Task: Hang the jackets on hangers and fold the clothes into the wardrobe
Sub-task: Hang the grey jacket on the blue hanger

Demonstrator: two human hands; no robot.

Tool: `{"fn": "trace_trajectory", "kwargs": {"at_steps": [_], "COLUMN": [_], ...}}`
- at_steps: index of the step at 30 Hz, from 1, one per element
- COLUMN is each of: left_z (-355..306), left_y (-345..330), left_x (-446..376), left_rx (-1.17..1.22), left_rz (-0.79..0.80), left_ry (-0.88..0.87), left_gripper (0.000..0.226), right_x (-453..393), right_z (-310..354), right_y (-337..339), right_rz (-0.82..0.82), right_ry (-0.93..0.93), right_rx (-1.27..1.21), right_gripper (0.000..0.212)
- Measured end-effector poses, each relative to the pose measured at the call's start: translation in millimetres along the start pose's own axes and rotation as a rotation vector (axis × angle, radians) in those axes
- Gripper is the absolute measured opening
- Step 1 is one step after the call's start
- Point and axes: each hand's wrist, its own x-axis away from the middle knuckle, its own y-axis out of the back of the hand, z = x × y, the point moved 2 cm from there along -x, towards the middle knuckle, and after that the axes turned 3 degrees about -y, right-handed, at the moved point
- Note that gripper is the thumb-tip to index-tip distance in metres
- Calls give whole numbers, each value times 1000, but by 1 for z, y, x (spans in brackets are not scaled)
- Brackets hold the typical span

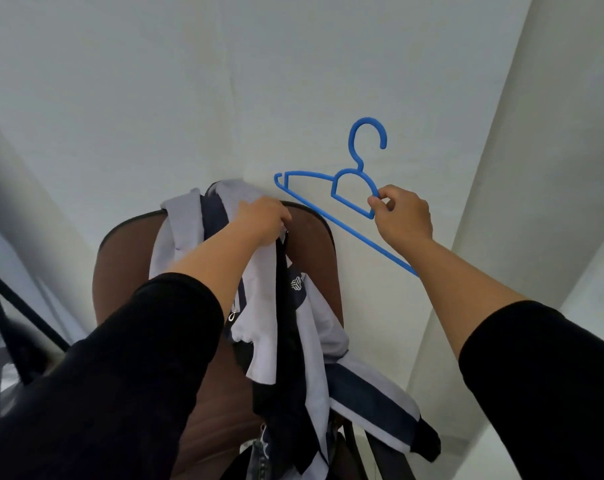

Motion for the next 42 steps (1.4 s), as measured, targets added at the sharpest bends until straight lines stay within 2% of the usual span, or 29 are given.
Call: {"fn": "trace_trajectory", "kwargs": {"at_steps": [4, 8, 10, 15, 19, 23, 27, 31, 34, 36, 38, 40, 42], "left_z": [4, 7, 9, 14, 23, 34, 48, 34, 8, 1, 0, -1, -2], "left_y": [-17, -15, -13, -9, 10, 28, 40, 81, 126, 149, 162, 165, 158], "left_x": [-23, -35, -36, -25, -6, 23, 51, 78, 94, 104, 114, 126, 136], "left_rx": [-142, -202, -191, -275, -35, 83, 279, 508, 551, 599, 672, 754, 842], "left_rz": [53, -20, -30, -46, -202, -393, -471, -665, -701, -703, -756, -827, -785], "left_ry": [-61, -76, -48, -13, 16, 47, 108, 15, -173, -227, -236, -213, -191], "left_gripper": [53, 51, 45, 14, 15, 12, 12, 11, 11, 9, 7, 6, 8], "right_x": [-26, -36, -36, -32, -17, 8, 37, 57, 69, 74, 76, 77, 80], "right_z": [-14, -20, -20, -13, 2, 27, 61, 95, 119, 133, 146, 157, 165], "right_y": [-21, -37, -43, -44, -36, -29, -23, -17, -8, 3, 19, 38, 57], "right_rz": [23, 42, 50, 66, 165, 370, 434, 421, 386, 302, 223, 181, 144], "right_ry": [35, 54, 53, 72, 79, 84, 122, 144, 155, 162, 167, 181, 176], "right_rx": [-5, -25, -46, -74, -153, -190, -195, -238, -310, -335, -341, -318, -325], "right_gripper": [20, 22, 23, 22, 22, 42, 53, 49, 42, 35, 21, 18, 17]}}
